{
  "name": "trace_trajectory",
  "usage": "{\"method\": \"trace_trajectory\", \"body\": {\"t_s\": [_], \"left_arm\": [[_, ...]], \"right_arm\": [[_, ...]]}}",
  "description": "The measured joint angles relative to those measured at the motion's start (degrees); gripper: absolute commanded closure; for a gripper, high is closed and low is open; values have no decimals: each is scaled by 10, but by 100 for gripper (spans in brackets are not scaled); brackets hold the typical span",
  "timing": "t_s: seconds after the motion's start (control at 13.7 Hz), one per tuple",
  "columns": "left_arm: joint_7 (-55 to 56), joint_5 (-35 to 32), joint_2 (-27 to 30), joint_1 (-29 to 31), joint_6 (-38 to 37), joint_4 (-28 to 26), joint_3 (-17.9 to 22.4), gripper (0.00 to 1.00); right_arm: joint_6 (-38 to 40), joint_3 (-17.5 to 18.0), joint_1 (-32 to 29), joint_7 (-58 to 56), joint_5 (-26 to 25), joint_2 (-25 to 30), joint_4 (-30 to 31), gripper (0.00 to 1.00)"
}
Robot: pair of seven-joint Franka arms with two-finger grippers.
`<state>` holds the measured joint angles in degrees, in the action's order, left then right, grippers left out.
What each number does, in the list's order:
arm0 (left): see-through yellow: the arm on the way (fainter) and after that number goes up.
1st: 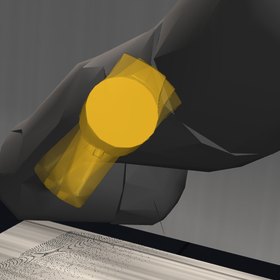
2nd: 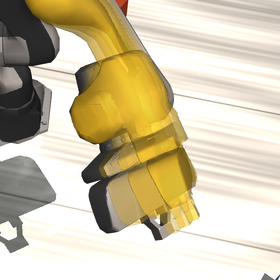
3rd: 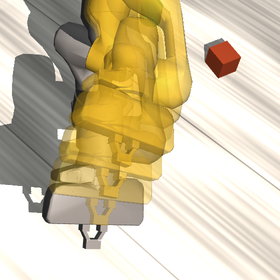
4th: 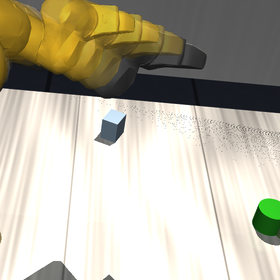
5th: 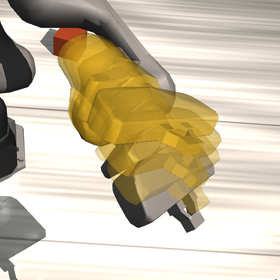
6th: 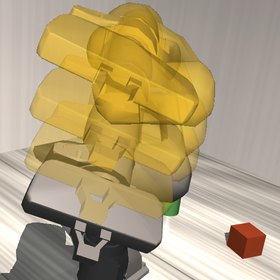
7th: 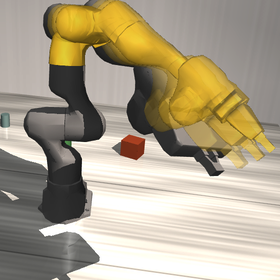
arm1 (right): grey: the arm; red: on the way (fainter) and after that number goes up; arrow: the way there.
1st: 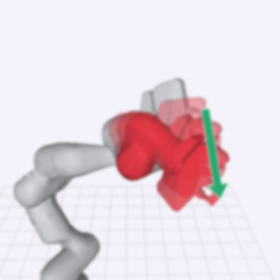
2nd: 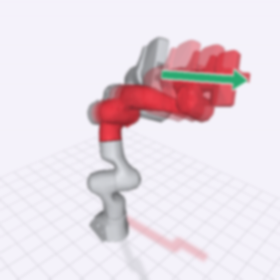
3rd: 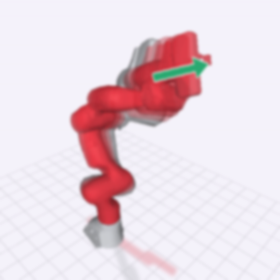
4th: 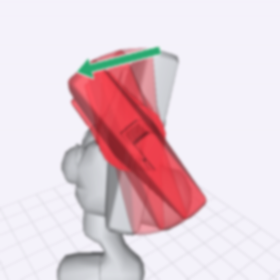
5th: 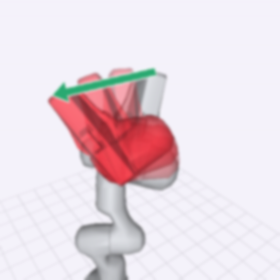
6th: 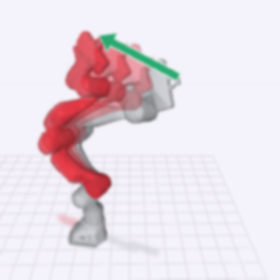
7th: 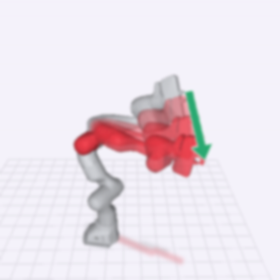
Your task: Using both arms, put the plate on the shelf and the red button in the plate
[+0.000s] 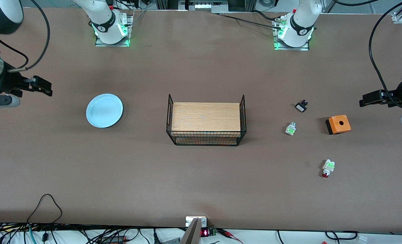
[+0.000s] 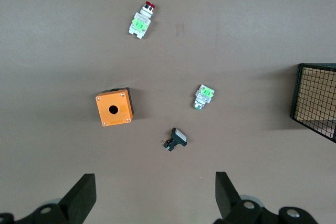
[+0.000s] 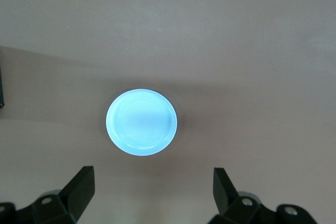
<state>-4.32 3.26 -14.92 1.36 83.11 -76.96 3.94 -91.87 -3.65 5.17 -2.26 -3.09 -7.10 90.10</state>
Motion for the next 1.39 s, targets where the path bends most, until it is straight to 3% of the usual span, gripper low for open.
{"method": "trace_trajectory", "body": {"t_s": [0.58,1.17,1.39], "left_arm": [[0,0,0,1,0,0,0,0],[0,0,0,1,1,3,1,0],[0,0,0,8,1,11,3,0]], "right_arm": [[-36,1,1,0,0,-38,27,0],[-211,1,0,40,0,-44,209,0],[-314,0,-19,39,0,-46,291,0]]}}
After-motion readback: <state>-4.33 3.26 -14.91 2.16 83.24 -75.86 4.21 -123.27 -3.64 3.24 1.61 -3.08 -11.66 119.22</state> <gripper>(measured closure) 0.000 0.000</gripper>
